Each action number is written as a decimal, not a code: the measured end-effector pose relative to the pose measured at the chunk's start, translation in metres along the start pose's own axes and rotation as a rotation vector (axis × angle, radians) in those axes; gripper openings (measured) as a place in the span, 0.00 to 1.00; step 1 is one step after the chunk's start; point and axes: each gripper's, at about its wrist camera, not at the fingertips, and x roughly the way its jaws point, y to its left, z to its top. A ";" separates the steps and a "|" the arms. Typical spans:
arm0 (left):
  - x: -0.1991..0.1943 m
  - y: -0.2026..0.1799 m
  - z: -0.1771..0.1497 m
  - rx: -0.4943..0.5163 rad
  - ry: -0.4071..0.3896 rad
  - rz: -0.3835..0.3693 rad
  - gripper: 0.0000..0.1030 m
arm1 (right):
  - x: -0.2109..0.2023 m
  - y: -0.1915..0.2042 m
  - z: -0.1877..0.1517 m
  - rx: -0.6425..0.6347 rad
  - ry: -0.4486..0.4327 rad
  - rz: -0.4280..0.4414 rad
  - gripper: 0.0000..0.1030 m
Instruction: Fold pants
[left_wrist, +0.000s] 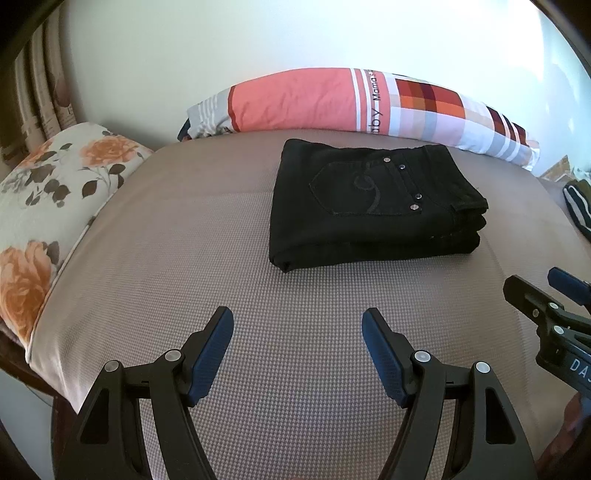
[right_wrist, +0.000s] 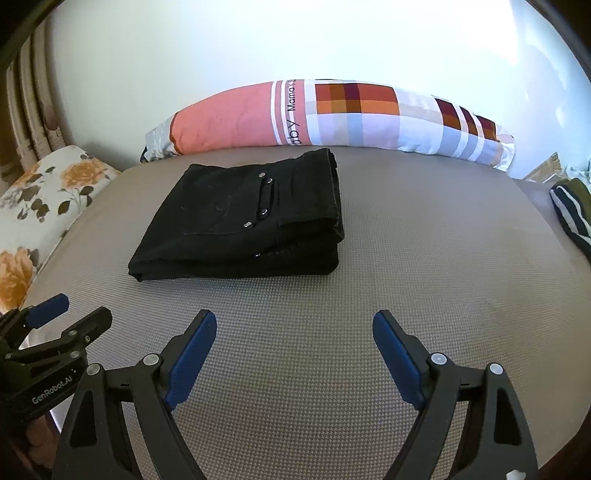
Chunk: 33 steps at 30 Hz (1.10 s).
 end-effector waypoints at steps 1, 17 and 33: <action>0.001 0.000 -0.001 0.001 0.000 -0.001 0.70 | 0.000 0.000 0.000 0.001 0.003 0.000 0.82; 0.003 -0.002 -0.005 0.018 0.005 0.000 0.70 | 0.005 -0.003 -0.002 0.020 0.026 0.004 0.82; 0.005 -0.004 -0.009 0.029 0.020 -0.004 0.70 | 0.005 -0.002 -0.003 0.021 0.027 0.000 0.82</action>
